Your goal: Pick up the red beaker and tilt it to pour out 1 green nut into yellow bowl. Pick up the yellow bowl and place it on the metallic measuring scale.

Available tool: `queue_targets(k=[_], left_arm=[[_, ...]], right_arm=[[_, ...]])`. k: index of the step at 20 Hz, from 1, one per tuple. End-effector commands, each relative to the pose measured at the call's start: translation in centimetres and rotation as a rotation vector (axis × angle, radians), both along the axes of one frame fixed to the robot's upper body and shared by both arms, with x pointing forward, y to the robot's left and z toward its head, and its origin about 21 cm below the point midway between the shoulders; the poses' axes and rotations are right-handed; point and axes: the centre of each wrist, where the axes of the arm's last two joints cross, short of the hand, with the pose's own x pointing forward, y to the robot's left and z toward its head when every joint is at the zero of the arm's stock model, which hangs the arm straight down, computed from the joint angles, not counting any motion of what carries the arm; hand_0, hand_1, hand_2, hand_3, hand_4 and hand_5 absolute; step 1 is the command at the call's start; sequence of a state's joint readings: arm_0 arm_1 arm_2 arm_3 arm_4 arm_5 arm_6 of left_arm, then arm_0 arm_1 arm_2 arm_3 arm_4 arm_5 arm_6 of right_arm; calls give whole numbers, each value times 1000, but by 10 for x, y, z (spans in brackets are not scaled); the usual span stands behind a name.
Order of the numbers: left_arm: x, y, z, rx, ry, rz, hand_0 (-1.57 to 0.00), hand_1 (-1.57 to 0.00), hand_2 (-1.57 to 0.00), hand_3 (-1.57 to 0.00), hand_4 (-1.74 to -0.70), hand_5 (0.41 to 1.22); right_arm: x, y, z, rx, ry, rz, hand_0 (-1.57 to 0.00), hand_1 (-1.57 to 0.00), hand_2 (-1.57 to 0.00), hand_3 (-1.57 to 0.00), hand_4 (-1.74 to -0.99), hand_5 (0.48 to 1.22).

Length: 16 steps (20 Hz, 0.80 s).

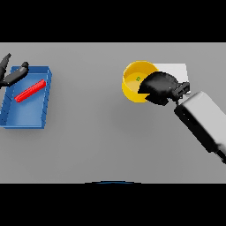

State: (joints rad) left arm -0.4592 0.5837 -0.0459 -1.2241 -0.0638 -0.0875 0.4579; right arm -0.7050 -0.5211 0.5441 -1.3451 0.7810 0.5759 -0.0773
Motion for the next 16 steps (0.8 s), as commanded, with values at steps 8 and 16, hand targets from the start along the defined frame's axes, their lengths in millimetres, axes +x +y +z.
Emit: queue_targets(k=[8, 16], left_arm=[[-2, -6, 5, -8, 16, 12, 1, 1, 1, 1, -851, 754], [-5, -6, 7, 3, 40, 44, 1, 1, 1, 1, -863, 784]], right_arm=[[35, -50, 4, 29, -102, -149, -1567, -1571, -1553, -1155, -1741, 1221], [61, -87, -20, 31, -99, -296, -1570, -1571, -1475, -1206, -1741, 1221]])
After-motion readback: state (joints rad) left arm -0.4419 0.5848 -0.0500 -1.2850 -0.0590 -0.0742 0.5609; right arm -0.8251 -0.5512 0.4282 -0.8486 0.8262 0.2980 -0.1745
